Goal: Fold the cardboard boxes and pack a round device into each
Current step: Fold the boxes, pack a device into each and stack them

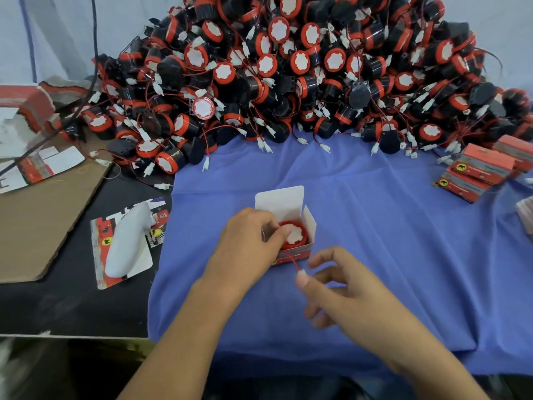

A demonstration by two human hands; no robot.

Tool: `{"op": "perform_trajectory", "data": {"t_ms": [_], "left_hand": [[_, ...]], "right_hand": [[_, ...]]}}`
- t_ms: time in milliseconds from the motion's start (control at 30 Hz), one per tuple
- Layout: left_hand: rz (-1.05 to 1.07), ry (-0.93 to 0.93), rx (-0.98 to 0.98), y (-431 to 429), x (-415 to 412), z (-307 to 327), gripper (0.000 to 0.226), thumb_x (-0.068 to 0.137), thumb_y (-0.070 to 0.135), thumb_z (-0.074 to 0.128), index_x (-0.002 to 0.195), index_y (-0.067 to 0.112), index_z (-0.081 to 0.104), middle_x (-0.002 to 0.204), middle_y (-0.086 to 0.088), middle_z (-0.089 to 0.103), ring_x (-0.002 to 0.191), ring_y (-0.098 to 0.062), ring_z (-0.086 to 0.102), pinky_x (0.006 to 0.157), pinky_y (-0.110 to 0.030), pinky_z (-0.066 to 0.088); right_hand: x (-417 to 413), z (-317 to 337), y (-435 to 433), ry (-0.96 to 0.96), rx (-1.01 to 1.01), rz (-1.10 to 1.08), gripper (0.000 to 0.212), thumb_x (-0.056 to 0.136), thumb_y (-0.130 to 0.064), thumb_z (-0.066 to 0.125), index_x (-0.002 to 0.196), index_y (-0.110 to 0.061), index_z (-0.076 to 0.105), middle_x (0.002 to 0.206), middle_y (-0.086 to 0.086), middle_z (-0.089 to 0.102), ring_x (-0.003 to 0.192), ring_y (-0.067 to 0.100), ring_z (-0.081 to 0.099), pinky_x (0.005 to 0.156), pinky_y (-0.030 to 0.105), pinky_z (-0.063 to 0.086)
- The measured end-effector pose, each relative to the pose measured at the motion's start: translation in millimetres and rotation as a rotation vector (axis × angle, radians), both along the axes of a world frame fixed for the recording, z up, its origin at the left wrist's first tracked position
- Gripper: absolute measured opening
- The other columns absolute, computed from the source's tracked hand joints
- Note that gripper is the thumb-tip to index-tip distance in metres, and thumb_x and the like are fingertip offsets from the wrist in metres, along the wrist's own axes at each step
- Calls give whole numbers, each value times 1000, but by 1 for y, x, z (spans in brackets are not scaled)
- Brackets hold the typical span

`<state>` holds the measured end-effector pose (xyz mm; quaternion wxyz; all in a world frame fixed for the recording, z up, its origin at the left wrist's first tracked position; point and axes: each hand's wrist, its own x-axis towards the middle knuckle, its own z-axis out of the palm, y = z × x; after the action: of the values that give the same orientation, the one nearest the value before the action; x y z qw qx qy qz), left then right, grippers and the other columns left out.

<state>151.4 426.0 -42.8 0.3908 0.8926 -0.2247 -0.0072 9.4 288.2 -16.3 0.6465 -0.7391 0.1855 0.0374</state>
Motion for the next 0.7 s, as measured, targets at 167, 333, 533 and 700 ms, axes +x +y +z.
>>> {"op": "perform_trajectory", "data": {"t_ms": [167,333,533,700], "left_hand": [[26,105,-27,-5,1,3,13,85,39,79,80,31,70,82,17,67,79,5,58,59,-19,37],[-92,211,-90,-4,4,9,22,94,26,71,98,46,77,86,38,69,91,19,60,67,-3,43],[-91,287,30,-7,8,10,41,98,16,55,93,49,79,82,31,72,73,14,61,48,-8,39],[-172,297,80,-1,9,9,37,100,24,52,104,52,76,96,22,74,87,-6,67,74,-29,58]], "right_hand": [[9,13,-3,-146,-271,-136,15,86,-27,80,77,-34,69,63,-10,67,50,4,57,45,14,39],[30,25,-12,-305,-658,-155,18,85,-19,79,80,-33,70,75,-10,63,74,4,61,63,11,46],[69,39,-21,-320,-1094,216,27,96,-6,60,108,-19,80,106,2,55,99,20,53,85,32,45],[90,37,-25,-188,-1457,558,26,93,-3,56,105,-20,71,110,-2,48,102,18,45,85,30,48]]}}
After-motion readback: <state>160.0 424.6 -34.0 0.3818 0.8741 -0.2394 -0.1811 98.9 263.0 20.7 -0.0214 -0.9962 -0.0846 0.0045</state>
